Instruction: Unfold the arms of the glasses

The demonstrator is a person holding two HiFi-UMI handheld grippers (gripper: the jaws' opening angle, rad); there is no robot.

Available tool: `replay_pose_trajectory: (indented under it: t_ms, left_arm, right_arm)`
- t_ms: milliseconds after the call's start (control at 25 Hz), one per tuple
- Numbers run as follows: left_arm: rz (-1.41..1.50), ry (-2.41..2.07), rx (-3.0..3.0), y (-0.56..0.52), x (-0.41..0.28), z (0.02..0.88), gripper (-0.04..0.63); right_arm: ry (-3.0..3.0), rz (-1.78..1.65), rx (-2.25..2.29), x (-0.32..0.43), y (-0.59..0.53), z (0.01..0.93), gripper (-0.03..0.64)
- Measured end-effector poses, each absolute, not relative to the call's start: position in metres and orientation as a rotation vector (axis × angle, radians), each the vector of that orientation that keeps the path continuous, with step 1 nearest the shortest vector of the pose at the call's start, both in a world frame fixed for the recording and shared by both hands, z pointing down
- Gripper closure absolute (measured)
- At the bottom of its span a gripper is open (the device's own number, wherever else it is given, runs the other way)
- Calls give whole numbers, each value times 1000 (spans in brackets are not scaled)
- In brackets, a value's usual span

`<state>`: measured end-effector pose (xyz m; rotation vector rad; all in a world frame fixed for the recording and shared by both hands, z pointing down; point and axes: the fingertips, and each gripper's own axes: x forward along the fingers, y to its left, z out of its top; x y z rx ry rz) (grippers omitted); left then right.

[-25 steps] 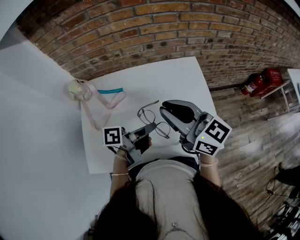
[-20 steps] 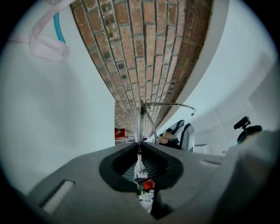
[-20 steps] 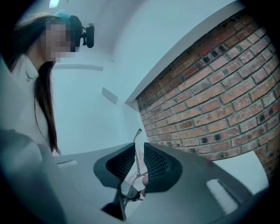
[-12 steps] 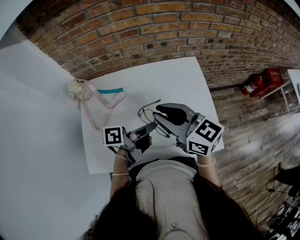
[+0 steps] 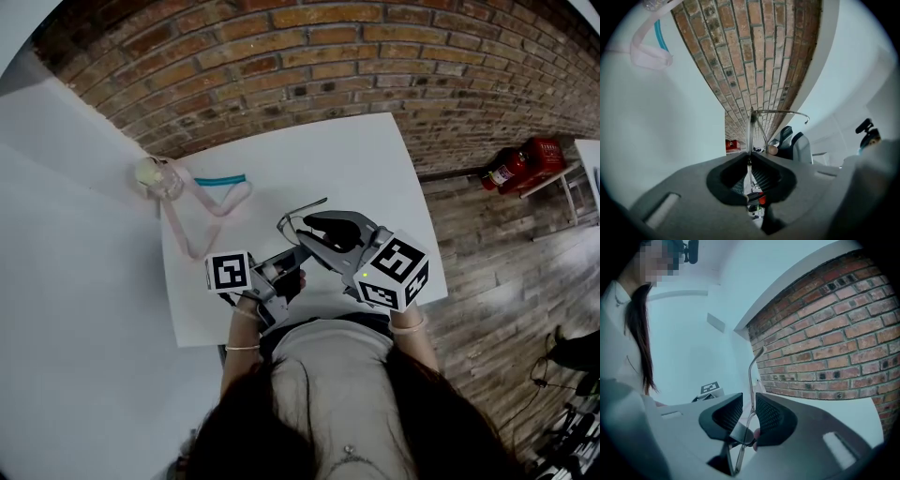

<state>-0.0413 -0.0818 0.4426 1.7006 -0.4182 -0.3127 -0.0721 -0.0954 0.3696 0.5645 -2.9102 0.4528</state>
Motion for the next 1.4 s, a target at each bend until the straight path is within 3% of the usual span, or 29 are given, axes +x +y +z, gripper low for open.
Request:
replay_pose_trajectory:
  t_ms: [1400]
  left_arm:
    - [-198,-634,1925,-91,-48,445,571]
  right_arm:
    - [-2740,547,546,-86,-100,403,543]
